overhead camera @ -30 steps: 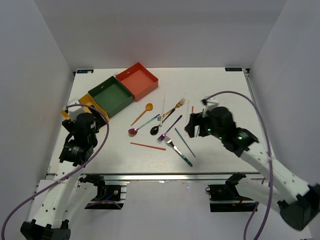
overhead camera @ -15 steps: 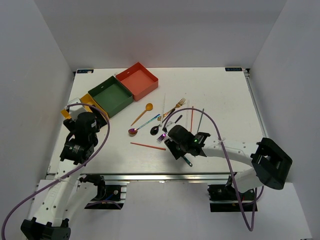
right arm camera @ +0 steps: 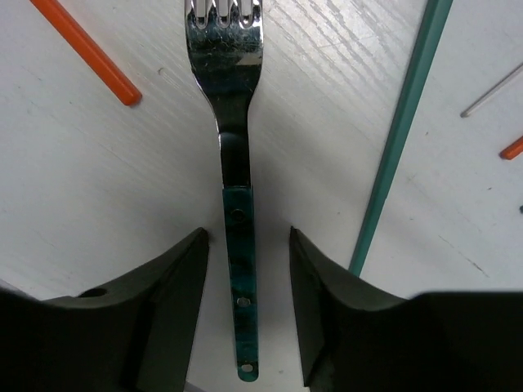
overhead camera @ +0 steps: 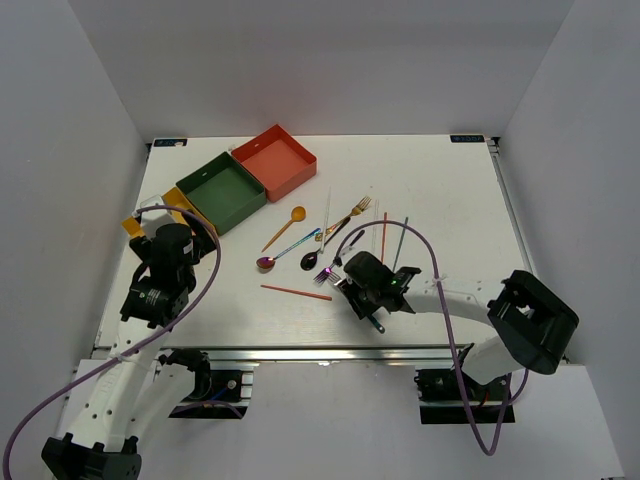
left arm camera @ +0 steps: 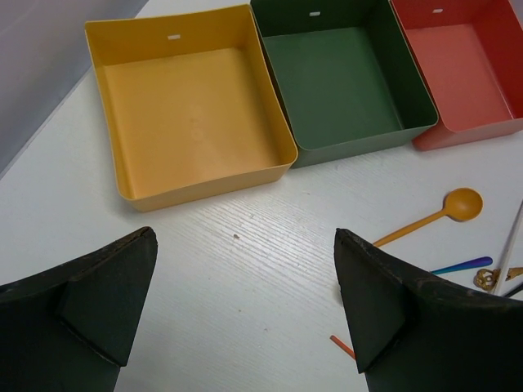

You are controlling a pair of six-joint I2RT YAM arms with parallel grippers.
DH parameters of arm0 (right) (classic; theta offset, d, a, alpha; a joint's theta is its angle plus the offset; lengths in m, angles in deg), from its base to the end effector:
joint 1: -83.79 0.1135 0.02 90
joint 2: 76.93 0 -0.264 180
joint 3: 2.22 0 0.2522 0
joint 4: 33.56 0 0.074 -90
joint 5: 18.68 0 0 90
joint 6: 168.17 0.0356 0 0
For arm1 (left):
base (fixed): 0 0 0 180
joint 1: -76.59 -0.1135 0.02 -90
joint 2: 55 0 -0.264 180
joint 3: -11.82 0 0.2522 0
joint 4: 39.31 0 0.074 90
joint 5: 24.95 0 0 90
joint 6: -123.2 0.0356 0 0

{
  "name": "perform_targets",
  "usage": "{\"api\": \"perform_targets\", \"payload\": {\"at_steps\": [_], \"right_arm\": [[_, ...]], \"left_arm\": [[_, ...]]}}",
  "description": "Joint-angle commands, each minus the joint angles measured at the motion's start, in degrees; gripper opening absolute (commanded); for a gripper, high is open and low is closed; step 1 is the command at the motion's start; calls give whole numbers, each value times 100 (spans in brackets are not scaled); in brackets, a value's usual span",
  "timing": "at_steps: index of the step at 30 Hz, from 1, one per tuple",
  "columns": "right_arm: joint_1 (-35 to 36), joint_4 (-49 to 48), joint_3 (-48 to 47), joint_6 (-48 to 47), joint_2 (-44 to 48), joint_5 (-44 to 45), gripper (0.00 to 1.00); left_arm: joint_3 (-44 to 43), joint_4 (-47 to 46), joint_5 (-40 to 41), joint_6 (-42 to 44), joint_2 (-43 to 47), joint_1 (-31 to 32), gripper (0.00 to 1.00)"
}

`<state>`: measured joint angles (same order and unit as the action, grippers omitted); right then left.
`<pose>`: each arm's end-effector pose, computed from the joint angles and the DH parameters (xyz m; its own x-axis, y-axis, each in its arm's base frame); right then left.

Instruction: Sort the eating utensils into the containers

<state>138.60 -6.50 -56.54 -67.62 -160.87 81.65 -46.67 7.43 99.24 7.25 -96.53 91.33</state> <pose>0.1615 0.2180 0.1603 -0.6102 -0.5528 -0.5675 -0.6464 0.7615 -0.0467 0.1534 -0.0197 0.3107 -0.3176 -0.2907 -0.9026 -0.4451 0.8862 -0.1288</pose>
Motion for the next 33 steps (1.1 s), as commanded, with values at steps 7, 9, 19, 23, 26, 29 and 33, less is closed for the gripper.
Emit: {"api": "perform_targets", "payload": {"at_steps": [7, 9, 19, 23, 26, 29, 33], "right_arm": [[-75, -82, 57, -35, 88, -339, 1], [-84, 5, -39, 44, 202, -304, 0], [-75, 331, -996, 308, 1591, -329, 0], [-75, 77, -1349, 509, 1486, -409, 0], [-75, -327, -1490, 773, 1547, -531, 0], [-67, -416, -1805, 853, 1399, -839, 0], [-23, -512, -2061, 888, 1170, -980, 0]], "left_arm": [[-141, -54, -457, 47, -38, 20, 98], [-176, -2, -902, 12, -73, 11, 98], [448, -2040, -5297, -1612, 111, 11, 98], [1414, -5183, -6250, -3081, 41, 230, 98], [1134, -4724, -5838, -2619, -213, 468, 98], [1168, -5079, -5837, -2651, -434, 608, 98], [1116, -4985, -5696, -2494, -750, 775, 94]]}}
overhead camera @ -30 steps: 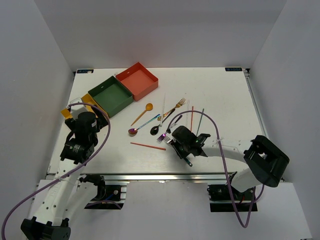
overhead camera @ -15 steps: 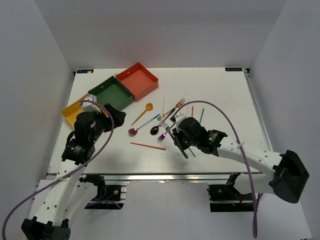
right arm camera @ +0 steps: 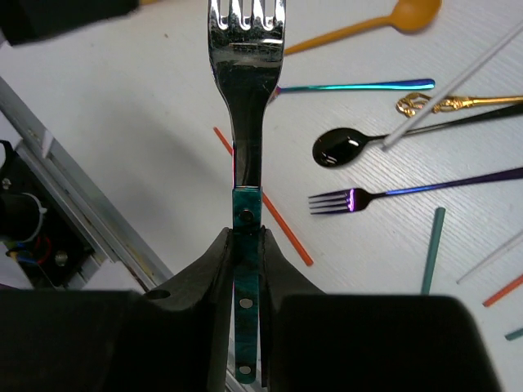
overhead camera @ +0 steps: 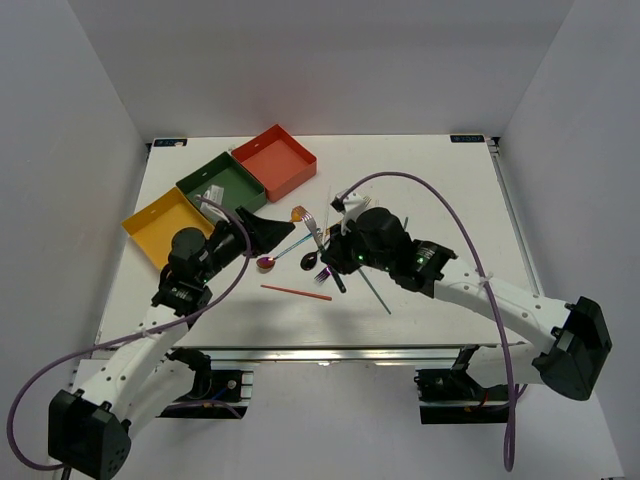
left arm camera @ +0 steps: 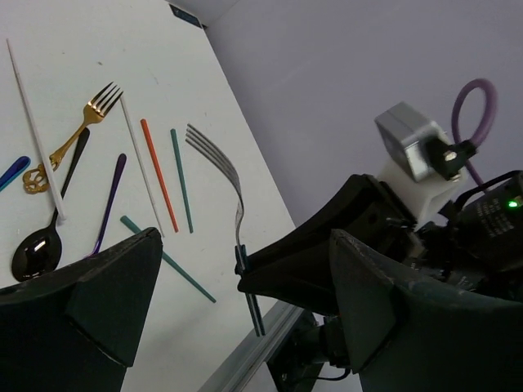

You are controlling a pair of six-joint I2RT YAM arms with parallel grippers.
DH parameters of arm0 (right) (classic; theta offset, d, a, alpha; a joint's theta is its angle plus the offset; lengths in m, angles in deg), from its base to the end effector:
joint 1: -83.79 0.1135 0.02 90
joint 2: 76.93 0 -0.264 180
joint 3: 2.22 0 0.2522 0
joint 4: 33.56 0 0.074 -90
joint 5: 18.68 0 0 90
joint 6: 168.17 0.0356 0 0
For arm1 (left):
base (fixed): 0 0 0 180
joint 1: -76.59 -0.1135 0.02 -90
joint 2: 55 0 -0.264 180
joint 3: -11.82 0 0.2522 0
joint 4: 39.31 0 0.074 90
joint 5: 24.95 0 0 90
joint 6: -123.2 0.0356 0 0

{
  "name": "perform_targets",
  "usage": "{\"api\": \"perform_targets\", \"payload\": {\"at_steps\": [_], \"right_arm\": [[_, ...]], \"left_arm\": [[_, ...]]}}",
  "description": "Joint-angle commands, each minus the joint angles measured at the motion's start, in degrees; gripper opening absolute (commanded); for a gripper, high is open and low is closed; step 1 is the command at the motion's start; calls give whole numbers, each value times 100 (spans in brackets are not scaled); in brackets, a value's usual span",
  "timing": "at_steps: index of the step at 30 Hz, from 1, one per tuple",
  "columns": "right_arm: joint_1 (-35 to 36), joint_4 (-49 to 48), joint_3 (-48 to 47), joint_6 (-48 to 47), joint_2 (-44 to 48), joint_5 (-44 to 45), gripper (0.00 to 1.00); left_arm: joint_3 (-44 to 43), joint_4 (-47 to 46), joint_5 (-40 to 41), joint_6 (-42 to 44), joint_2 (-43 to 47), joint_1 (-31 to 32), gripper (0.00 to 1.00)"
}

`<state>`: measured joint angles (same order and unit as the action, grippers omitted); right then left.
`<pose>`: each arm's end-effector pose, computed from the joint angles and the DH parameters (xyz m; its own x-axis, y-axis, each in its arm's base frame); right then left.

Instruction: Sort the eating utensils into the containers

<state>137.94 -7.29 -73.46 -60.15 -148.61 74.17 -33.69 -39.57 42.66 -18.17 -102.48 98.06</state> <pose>0.1696 0.2317 0.3129 -0.4927 -0.1544 -0.8564 -0.6637 0.7032 0.2551 0.1816 -0.0860 0.2962 -0.5585 -0.5565 -0.6151 0.4108 0.4587 -0.7879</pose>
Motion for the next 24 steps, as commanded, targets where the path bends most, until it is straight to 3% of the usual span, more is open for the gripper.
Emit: {"api": "perform_targets", "payload": {"at_steps": [1, 10, 13, 14, 17, 18, 20, 24], "right_arm": [[60, -460, -422, 149, -135, -232, 0], [210, -504, -915, 114, -610, -540, 0], [254, -583, -1002, 105, -663, -584, 0], [280, -592, -1038, 96, -680, -601, 0], [333, -592, -1117, 52, -777, -654, 0], [342, -653, -1117, 52, -795, -672, 0], [342, -706, -1091, 35, -795, -663, 0], [333, -829, -1012, -27, -830, -541, 0]], "left_arm": [[-191, -259, -20, 66, -269, 146, 91], [-156, -611, -2, 31, -788, 463, 83], [-227, -523, 33, 93, -1008, 524, 71], [-244, -505, 24, 110, -1061, 533, 66], [-235, -584, 86, 93, -1158, 542, 37], [-279, -575, 95, 84, -1210, 542, 16], [-358, -488, 103, 119, -1289, 542, 0], [-578, 65, 656, 285, -1272, 542, 0]]}}
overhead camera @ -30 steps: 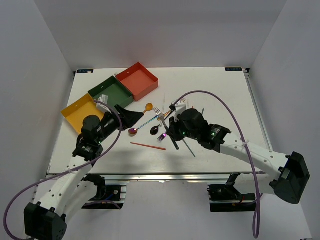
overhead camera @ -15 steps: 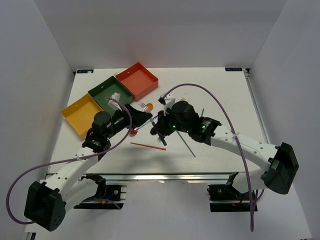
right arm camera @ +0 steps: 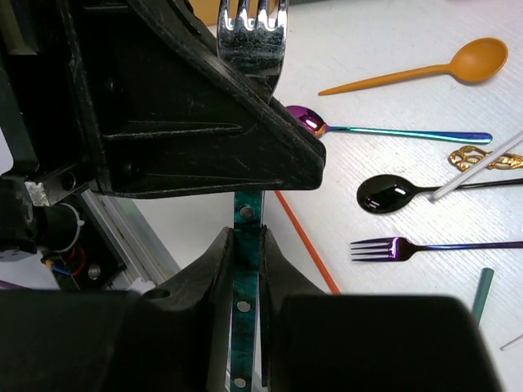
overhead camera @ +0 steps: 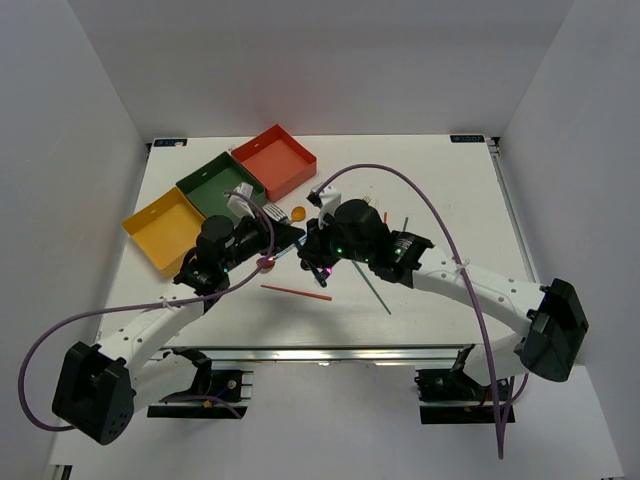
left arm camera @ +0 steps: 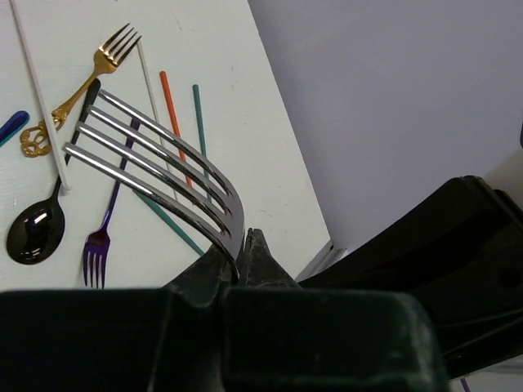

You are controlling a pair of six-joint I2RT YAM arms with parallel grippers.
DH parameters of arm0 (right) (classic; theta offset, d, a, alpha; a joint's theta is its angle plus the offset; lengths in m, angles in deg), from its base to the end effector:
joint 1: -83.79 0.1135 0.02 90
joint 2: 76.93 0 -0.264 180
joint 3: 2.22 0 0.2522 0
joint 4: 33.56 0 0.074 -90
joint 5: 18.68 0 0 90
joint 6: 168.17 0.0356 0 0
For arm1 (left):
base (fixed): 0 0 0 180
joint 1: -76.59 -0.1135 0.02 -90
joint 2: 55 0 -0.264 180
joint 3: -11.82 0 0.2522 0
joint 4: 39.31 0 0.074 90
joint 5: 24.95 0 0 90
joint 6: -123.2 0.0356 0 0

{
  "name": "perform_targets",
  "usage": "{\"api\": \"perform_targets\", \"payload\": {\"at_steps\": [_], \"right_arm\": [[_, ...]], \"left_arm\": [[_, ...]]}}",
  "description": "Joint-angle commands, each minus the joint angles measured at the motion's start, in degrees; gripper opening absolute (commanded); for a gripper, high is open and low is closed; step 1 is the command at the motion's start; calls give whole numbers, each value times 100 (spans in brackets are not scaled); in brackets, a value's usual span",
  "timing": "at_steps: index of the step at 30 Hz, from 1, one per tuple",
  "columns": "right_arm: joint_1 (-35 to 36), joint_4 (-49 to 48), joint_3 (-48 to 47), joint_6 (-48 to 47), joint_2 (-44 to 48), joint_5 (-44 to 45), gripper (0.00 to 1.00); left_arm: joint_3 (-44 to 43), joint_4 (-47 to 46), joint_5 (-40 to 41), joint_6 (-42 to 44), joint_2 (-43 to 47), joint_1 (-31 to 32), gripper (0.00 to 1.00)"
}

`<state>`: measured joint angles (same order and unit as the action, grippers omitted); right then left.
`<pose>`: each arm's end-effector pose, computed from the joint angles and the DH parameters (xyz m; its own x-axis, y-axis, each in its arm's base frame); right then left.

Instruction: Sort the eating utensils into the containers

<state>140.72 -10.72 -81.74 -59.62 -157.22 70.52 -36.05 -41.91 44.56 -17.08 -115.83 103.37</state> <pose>0.1786 0.2752 0.3264 -0.4760 -0.1480 -0.8669 -0.7315 0.6139 0.2968 0.2111 -0.1205 0.2682 -0.6637 -0.4721 -0.5802 0.3427 0.4976 -0.7969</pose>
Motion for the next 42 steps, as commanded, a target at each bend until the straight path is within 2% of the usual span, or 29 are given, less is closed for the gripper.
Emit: {"api": "perform_targets", "payload": {"at_steps": [1, 2, 3, 4, 8, 9, 11, 12, 14, 15, 18, 21, 23, 28, 30, 34, 37, 38, 42], "right_arm": [[47, -486, -148, -97, 57, -114, 9], [38, -486, -35, -88, 101, -35, 55], [29, -460, 45, -71, 249, 192, 74], [-32, -451, 141, -36, 355, 333, 88], [-383, -206, 616, -18, 1084, 668, 89], [-567, -144, 791, -18, 1408, 817, 89], [-796, -65, 994, 0, 1726, 871, 89], [-1049, -64, 1186, 0, 1997, 801, 89], [-1262, -91, 1372, 9, 2192, 696, 89], [-1341, -186, 1460, 9, 2289, 521, 89], [-1500, -284, 1689, -26, 2316, 256, 89], [-1544, -433, 1890, -35, 2342, 133, 89], [-1570, -609, 2066, -53, 2360, -131, 89], [-1667, -838, 2278, -123, 2378, -474, 89], [-1711, -829, 2269, -141, 2369, -587, 89], [-1773, -847, 2287, -132, 2387, -772, 89], [-1773, -847, 2278, -141, 2343, -843, 89], [-1781, -838, 2260, -141, 2290, -860, 89], [-1782, -847, 2164, -158, 2080, -835, 89]], "left_arm": [[-473, 448, 624, 211, 98, 11, 0], [-578, 850, 817, 325, 116, 11, 0], [-736, 1176, 1323, 430, 116, 11, 0], [-1086, 1884, 1633, 527, 107, 11, 0], [-2000, 3409, 3372, 1159, 72, -138, 0], [-2151, 3672, 3994, 1231, 46, -391, 0], [-2554, 4236, 4324, 1476, -155, -856, 0], [-2687, 4429, 4430, 1530, -278, -1503, 0], [-3073, 4817, 4169, 1609, -629, -2261, 0], [-3215, 4931, 4098, 1557, -1014, -2970, 0], [-3575, 4976, 3606, 1268, -1743, -3852, 0], [-3708, 4809, 3376, 714, -2159, -4294, 0], [-3700, 4520, 3786, 381, -2397, -4331, 0], [-3639, 4107, 3869, -51, -2985, -4331, 0], [-3699, 4220, 4017, -87, -3161, -4331, 0], [-3401, 4001, 4035, -254, -3250, -4331, 0], [-3252, 3939, 4053, -315, -3250, -4340, 21], [-3182, 3878, 4009, -333, -3224, -4340, 44], [-3224, 3789, 3895, -307, -3083, -4340, 80]]}}
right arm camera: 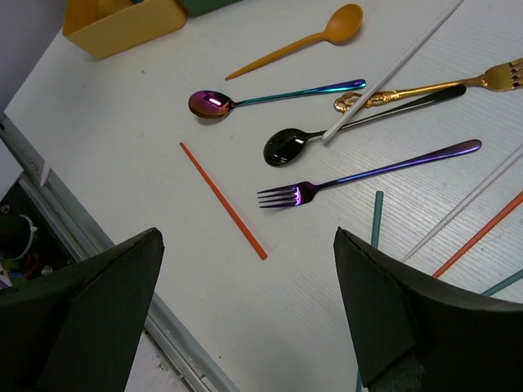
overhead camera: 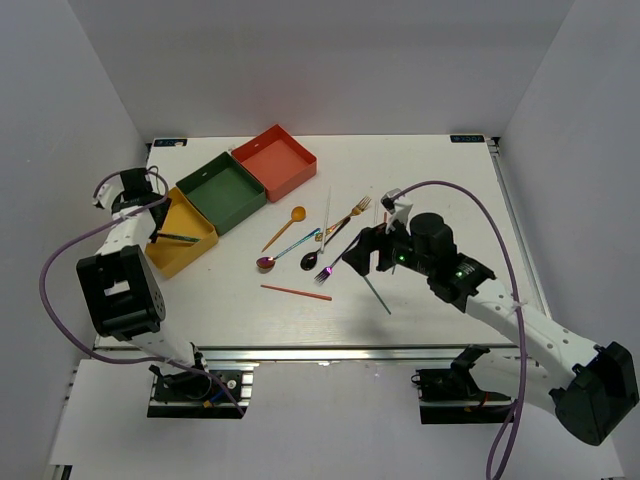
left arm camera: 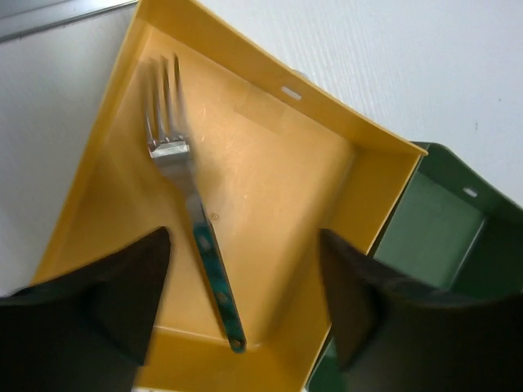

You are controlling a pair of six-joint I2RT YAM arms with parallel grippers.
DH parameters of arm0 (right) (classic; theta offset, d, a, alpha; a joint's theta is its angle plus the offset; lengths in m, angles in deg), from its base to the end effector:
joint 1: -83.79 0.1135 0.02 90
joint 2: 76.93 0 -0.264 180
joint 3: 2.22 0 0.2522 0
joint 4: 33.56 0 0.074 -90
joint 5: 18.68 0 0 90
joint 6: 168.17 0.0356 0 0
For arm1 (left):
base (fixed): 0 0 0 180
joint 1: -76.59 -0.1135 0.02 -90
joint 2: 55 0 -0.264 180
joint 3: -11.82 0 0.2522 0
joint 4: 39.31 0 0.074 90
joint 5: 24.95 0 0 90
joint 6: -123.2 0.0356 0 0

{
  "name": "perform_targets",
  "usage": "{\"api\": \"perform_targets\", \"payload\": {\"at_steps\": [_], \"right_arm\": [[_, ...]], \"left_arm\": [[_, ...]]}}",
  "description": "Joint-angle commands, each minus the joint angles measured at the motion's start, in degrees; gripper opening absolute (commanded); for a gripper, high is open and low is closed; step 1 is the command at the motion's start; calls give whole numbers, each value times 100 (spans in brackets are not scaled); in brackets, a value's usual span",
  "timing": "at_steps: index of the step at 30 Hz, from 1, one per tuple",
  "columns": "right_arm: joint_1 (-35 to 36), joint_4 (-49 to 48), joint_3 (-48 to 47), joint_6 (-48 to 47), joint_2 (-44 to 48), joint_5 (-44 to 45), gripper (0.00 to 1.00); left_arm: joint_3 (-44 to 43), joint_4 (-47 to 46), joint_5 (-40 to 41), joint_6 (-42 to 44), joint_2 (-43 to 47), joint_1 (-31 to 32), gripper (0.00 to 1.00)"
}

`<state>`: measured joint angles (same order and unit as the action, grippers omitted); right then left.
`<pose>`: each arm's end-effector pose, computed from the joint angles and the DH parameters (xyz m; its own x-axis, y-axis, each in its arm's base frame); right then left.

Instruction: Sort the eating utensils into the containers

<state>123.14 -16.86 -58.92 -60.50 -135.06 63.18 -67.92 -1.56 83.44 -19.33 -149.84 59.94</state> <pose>0.1797 0.1539 0.2974 -0.4514 0.0185 -0.8921 -0.6242 0.7080 0.3304 0.3329 0.1113 0.2250 -0.1039 -0.8172 -0.5670 -0.8825 0.3386 -0.3263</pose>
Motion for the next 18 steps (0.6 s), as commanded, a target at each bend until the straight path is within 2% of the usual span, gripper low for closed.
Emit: {"api": "perform_targets", "payload": {"at_steps": [1, 3, 4, 6, 7, 9, 13, 17, 18], "right_arm": [[-24, -232, -188, -53, -207, -65, 89], [-33, -224, -276, -10, -488, 75, 89], [-42, -154, -416, 78, -602, 180, 89], [-42, 135, -749, 288, -1241, 600, 89], [-42, 224, -751, 394, -1245, 777, 89], [-33, 382, -1032, 666, -1648, 1600, 89], [-33, 689, -1471, 1439, -2341, 2631, 89], [-7, 1172, -2182, 1880, -3203, 2897, 89], [19, 1383, -2619, 1941, -3422, 2958, 89]], "left_arm": [[-73, -193, 6, -56, 327, 3, 86], [-231, -123, -2, -3, 353, 12, 96], [-266, -96, -46, 67, 405, 3, 98], [-345, -35, -239, 268, 589, 12, 98], [-355, 9, -292, 322, 686, 12, 98], [-329, 53, -511, 436, 914, 12, 98], [249, -8, -925, 1033, 2063, 222, 98], [1103, -149, -987, 1614, 3207, 1083, 98], [1235, -105, -891, 1823, 3383, 1276, 98]]}}
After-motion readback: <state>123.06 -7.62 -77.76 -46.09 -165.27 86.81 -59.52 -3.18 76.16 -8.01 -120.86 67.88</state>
